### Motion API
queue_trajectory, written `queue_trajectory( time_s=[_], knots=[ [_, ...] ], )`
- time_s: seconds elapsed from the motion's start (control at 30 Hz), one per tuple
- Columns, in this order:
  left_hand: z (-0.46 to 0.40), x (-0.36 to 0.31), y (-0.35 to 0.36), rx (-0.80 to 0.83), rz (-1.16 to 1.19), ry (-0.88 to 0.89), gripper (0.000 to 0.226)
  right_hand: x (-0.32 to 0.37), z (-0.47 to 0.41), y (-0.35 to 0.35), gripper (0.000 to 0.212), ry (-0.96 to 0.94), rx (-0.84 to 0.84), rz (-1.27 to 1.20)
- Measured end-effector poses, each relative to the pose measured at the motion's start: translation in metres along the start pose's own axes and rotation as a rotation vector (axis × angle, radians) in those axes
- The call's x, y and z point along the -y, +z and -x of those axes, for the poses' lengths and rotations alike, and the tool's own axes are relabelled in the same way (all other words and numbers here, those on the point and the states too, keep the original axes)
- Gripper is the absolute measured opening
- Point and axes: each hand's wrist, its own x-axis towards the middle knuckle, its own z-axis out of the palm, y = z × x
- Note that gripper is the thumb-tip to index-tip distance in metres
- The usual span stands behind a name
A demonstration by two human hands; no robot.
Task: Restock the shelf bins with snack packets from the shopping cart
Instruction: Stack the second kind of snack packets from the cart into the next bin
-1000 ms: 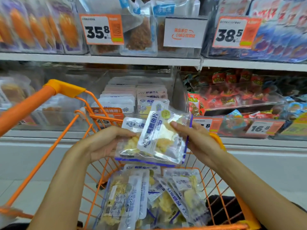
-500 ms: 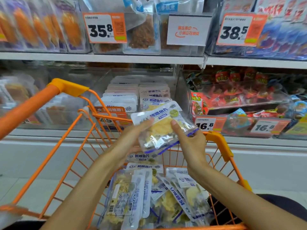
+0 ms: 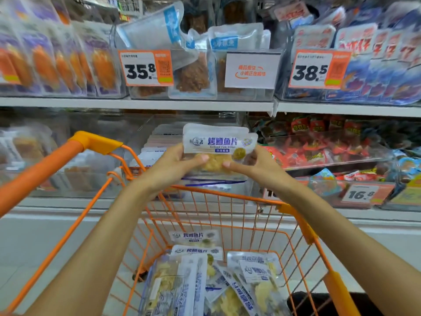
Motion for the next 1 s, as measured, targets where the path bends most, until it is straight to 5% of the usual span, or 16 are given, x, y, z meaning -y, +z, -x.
queue_trajectory(
  time_s=[0.2,0.4,0.5,0.67,0.8,1.0],
  knots=[
    [-0.05,0.011,-0.024,-0.103,-0.28,0.008,0.042,-0.016,-0.044,0.017,0.052,-0.14,-0.248,0.192],
    [-0.092,0.03,-0.028,-0.227,-0.662,-0.123,0.091,-0.031,-0.084,0.021,0.073,0.192,-0.22,0.304],
    [-0.108,0.033,-0.019,-0.186,-1.033,-0.199,0.089,-0.029,-0.102,0.022,0.093,0.451,-0.079,0.323],
    [-0.119,0.056,-0.004,-0.024,-1.584,-0.241,0.099,-0.044,-0.111,0.036,0.044,0.561,0.228,0.682],
    [-0.131,0.064,0.001,0.06,-1.683,-0.166,0.1,-0.057,-0.122,0.037,0.052,0.504,0.251,0.805],
    [-0.147,0.074,0.005,0.244,-1.628,-0.19,0.107,-0.053,-0.132,0.035,0.026,0.551,0.292,0.781]
  ],
)
